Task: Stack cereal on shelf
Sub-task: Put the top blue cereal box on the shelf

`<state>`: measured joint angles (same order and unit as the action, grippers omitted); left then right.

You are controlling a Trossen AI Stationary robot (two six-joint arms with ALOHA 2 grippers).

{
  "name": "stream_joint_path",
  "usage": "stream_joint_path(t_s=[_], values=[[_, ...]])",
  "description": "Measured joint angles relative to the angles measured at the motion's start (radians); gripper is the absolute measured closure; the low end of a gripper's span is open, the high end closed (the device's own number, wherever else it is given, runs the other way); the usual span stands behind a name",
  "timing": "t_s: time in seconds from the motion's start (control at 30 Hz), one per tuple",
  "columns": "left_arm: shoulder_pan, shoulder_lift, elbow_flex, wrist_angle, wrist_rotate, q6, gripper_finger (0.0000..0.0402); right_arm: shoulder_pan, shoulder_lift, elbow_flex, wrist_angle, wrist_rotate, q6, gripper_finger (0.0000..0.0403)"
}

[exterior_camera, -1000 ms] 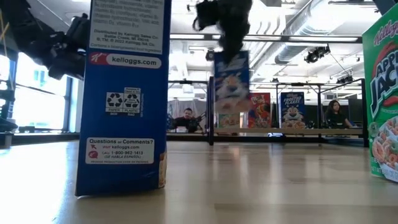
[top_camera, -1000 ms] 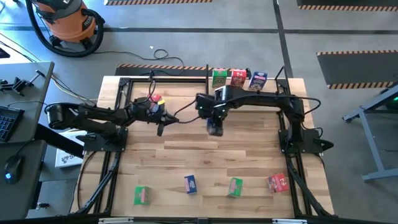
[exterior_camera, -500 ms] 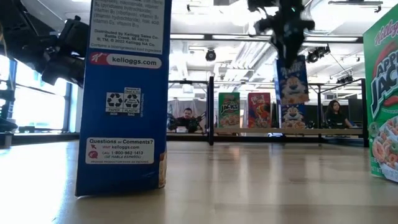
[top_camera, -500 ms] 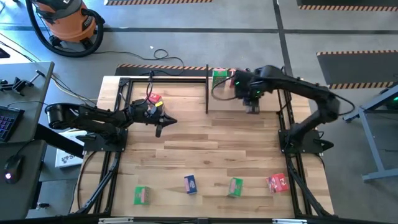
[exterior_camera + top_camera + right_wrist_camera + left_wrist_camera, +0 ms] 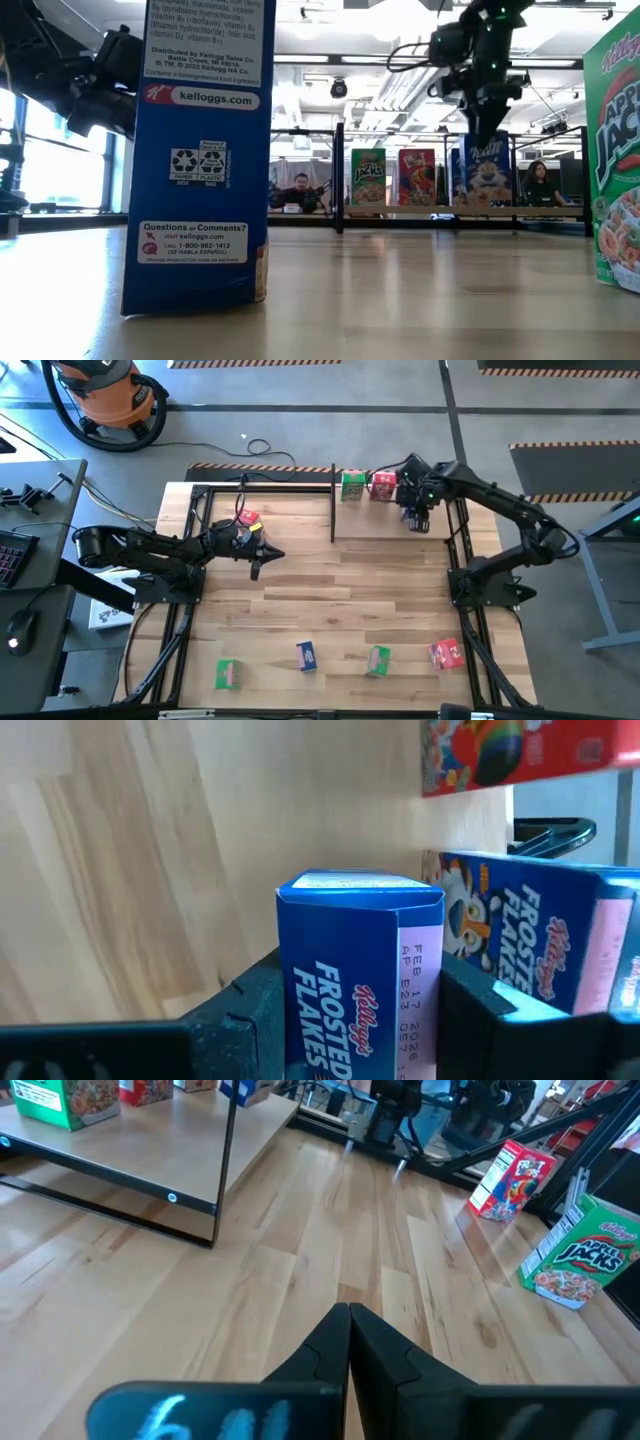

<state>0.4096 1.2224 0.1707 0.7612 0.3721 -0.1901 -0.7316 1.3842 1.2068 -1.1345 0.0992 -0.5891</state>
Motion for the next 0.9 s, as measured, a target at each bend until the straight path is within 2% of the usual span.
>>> stream_joint_path(t_s=[0.27,0.6,0.9], values=[[0.000,0.000,0.000,0.000,0.000,0.001,0.0401,-0.044,0.000,-0.006,0.046,-0.012,-0.024,0.0237],[0.000,0.000,0.000,0.000,0.001,0.001,0.0402,-0.046,0.000,-0.006,0.060,0.026,-0.033,0.0175],[0.000,0.000,0.000,0.000,0.002,0.001,0.0401,-0.046,0.000,0.005,0.057,0.092,-0.031,0.0171]])
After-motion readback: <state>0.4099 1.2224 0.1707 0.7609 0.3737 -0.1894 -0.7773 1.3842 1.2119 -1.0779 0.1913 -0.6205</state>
